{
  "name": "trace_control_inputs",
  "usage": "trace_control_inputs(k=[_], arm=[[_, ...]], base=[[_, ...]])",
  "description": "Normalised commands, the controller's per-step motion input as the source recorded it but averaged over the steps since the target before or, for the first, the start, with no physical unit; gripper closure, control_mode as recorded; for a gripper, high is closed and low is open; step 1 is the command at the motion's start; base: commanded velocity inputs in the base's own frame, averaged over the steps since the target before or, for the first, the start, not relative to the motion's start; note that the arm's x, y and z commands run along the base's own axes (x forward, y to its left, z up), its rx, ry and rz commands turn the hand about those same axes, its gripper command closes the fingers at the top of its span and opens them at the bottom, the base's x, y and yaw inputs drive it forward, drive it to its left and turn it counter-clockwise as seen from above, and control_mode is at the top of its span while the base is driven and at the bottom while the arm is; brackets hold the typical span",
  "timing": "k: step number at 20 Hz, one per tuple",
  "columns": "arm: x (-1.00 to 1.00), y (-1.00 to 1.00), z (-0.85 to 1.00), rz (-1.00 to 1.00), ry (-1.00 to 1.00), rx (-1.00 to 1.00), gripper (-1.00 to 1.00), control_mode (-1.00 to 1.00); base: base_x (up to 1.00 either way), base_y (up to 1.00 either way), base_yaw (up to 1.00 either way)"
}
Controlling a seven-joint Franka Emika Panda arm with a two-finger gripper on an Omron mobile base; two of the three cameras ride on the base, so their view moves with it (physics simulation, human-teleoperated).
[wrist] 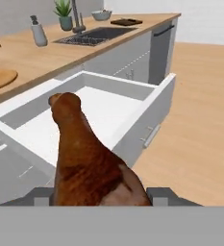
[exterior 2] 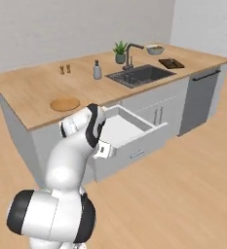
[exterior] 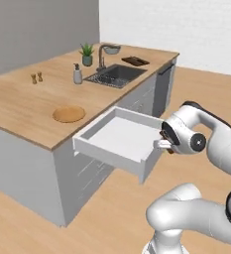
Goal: Pick up the knife from the drawer and place it on the cutting board. Then place the meat from the plate to the cutting board.
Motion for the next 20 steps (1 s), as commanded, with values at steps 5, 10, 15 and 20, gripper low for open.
trace_control_inputs(k=[5,10,15,20], arm=[[0.0,0.0,0.0,0.0,0.0,0.0,1.0,1.0],[0.0,0.0,0.0,0.0,0.0,0.0,1.0,1.0],[0.0,0.0,0.0,0.0,0.0,0.0,1.0,1.0],[0.0,0.0,0.0,0.0,0.0,0.0,1.0,1.0]], base=[[0.0,-0.68,-0.65],[0.02,-0.57,-0.63],[0.25,-0.34,-0.59],[0.85,0.02,-0.37]])
